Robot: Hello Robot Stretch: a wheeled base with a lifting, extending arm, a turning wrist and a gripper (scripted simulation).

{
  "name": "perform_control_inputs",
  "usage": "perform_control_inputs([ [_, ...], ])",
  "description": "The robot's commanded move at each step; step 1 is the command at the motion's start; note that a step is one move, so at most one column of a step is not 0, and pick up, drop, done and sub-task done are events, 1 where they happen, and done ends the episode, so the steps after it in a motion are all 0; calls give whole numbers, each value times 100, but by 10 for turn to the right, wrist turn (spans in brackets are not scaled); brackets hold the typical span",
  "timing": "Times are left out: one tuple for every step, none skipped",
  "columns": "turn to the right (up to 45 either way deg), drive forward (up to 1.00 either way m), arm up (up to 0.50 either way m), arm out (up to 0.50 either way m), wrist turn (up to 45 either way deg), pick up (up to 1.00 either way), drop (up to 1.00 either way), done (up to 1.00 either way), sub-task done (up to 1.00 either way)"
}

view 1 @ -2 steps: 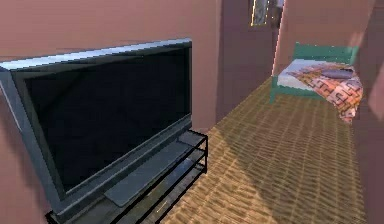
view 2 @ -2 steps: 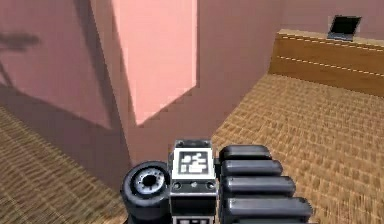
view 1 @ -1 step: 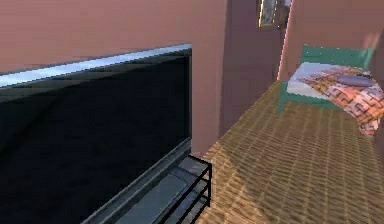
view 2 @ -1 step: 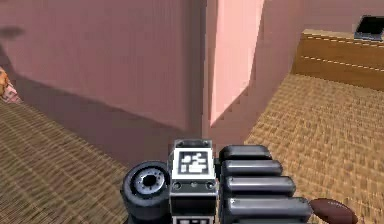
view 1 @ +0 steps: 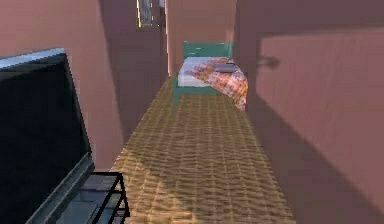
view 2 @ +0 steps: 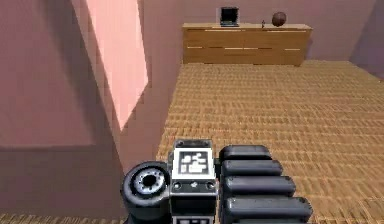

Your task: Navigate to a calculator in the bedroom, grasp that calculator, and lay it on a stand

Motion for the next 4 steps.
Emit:
perform_control_inputs([
  [0, 45, 0, 0, 0, 0, 0, 0, 0],
  [210, 0, 0, 0, 0, 0, 0, 0, 0],
  [-270, 0, 0, 0, 0, 0, 0, 0, 0],
  [300, 0, 0, 0, 0, 0, 0, 0, 0],
])
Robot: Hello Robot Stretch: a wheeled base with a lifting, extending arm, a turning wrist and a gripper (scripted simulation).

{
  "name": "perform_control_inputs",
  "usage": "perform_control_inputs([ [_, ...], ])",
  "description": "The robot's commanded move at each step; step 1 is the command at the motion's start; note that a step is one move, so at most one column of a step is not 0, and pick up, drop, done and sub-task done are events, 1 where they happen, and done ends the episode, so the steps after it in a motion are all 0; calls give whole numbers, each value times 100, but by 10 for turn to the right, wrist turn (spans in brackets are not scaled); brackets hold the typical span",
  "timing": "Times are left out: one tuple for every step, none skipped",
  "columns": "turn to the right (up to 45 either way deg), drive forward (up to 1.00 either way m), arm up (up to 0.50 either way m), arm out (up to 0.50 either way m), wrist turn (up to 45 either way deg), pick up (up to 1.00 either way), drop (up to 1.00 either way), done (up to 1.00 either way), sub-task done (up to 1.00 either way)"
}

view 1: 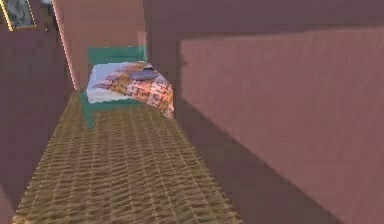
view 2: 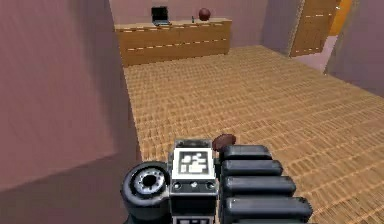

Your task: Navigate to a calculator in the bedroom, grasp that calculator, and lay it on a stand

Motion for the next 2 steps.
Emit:
perform_control_inputs([
  [-330, 0, 0, 0, 0, 0, 0, 0, 0],
  [300, 0, 0, 0, 0, 0, 0, 0, 0],
])
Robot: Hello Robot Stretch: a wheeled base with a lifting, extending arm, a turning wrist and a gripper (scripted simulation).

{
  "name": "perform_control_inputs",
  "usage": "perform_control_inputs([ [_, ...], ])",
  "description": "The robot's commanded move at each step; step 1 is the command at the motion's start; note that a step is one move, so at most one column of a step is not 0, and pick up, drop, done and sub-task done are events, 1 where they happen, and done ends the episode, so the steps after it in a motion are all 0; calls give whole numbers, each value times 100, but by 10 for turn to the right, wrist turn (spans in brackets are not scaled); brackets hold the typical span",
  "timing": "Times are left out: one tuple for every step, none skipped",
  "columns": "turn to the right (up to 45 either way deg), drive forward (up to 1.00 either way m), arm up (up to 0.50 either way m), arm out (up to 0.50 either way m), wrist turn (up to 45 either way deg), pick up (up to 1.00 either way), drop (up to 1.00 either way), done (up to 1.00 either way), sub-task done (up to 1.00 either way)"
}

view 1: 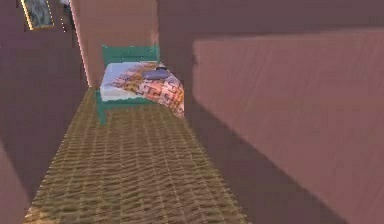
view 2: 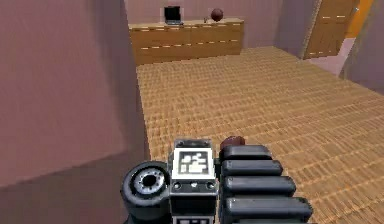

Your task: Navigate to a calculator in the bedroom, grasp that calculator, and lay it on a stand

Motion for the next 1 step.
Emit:
perform_control_inputs([
  [-450, 0, 0, 0, 0, 0, 0, 0, 0],
])
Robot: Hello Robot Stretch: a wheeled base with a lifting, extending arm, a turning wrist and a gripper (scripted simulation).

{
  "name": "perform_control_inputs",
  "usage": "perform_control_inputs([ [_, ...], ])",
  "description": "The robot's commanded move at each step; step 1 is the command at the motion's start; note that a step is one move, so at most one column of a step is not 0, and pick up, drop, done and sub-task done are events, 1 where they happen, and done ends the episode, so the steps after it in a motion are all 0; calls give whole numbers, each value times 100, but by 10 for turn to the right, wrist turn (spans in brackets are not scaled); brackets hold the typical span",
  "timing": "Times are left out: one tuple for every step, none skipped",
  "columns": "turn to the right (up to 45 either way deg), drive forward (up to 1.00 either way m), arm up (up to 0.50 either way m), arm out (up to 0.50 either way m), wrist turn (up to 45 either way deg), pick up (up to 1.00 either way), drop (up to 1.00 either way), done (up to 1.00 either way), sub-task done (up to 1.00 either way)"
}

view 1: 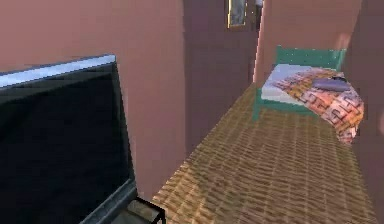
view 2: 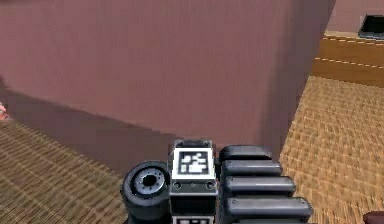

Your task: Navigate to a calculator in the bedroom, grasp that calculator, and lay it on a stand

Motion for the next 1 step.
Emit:
perform_control_inputs([
  [-450, 0, 0, 0, 0, 0, 0, 0, 0],
])
